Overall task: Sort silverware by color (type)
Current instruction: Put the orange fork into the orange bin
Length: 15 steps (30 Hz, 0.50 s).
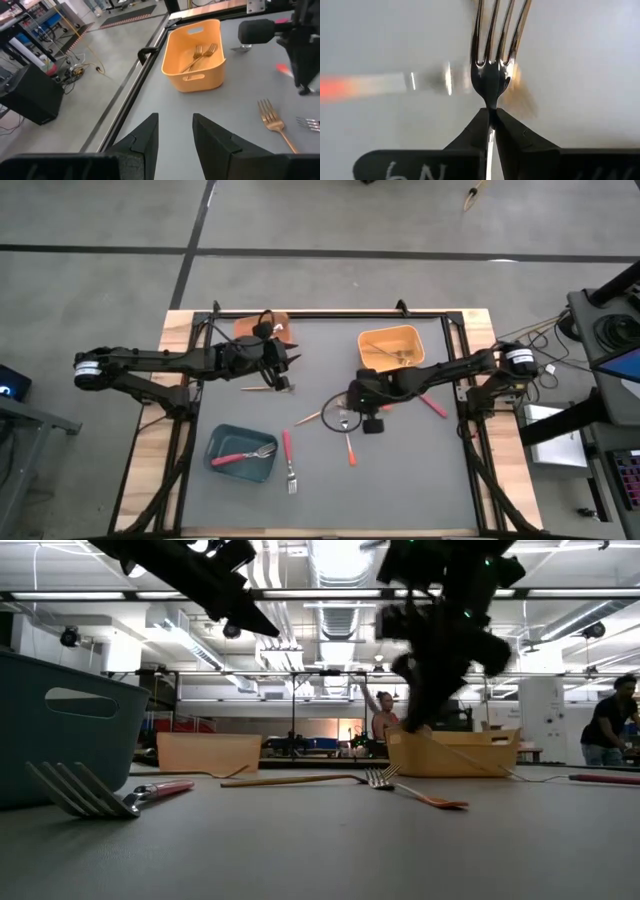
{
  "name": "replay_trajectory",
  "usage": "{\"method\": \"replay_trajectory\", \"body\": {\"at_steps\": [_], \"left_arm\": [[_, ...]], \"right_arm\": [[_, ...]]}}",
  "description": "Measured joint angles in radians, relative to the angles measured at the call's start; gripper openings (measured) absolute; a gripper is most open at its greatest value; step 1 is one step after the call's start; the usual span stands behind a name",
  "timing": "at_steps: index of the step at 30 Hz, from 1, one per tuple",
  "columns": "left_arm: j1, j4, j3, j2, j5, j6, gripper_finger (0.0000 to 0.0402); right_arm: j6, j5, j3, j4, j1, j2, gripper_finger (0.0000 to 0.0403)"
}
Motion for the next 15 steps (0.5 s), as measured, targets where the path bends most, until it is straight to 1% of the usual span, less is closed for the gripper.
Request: {"method": "replay_trajectory", "body": {"at_steps": [4,10,12,15], "left_arm": [[0.0,0.011,0.0,0.0,0.003,-0.001,0.0102],[0.0,0.02,0.0,0.0,0.003,-0.01,0.0102],[0.0,0.022,0.0,0.0,0.003,-0.022,0.0102],[0.0,0.022,0.0,0.0,0.003,-0.034,0.0102]], "right_arm": [[0.054,0.011,-0.059,0.211,0.001,-0.037,0.0011],[0.07,0.186,-0.154,0.542,0.018,-0.074,0.0011],[0.063,0.219,-0.182,0.673,0.023,-0.073,0.0011],[0.007,0.243,-0.222,0.917,0.022,-0.071,0.0011]]}}
